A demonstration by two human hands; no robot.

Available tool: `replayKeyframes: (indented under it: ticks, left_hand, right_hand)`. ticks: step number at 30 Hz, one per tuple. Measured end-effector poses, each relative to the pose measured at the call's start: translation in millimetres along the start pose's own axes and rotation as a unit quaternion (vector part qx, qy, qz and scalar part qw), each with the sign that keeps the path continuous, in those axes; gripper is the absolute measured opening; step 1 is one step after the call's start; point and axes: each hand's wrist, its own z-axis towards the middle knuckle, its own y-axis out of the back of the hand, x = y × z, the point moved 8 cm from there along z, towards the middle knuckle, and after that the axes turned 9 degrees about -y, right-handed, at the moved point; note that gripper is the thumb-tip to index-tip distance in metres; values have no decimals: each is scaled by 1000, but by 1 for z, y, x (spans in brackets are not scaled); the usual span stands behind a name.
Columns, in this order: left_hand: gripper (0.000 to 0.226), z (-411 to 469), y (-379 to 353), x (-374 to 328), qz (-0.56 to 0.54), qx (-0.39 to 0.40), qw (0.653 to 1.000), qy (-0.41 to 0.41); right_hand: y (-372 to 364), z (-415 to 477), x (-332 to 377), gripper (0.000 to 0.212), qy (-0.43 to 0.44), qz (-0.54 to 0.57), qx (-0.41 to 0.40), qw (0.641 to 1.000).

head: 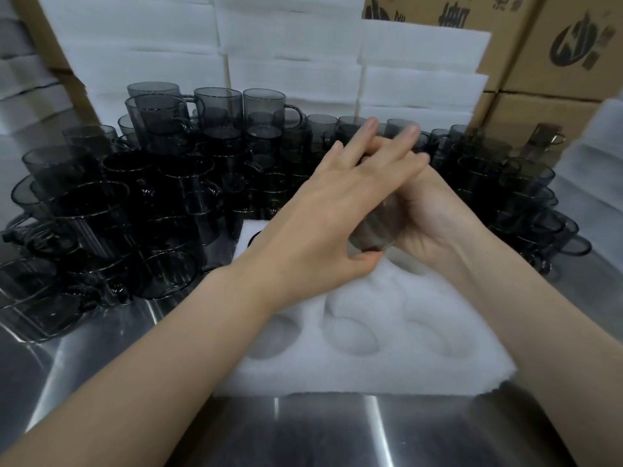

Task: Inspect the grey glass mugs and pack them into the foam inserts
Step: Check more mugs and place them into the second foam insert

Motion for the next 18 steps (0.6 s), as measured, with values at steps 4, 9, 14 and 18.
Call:
replayKeyframes:
  ticks: [4,9,14,18]
  left_hand:
    - [79,-2,7,4,44,-33,998,19]
    - [79,-10,19,23,36,-126,985,113]
    - [64,-13,22,30,11,-153,979,131]
    - [59,-12,26,24,23,-165,981,98]
  right_hand:
    - [9,-3,8,19,54,-1,-42,998]
    - [14,-5,9,17,71,-4,-78,994]
    - [10,-4,5,16,36,-12,-77,996]
    - [3,-2,1,34,-7,-91,-80,993]
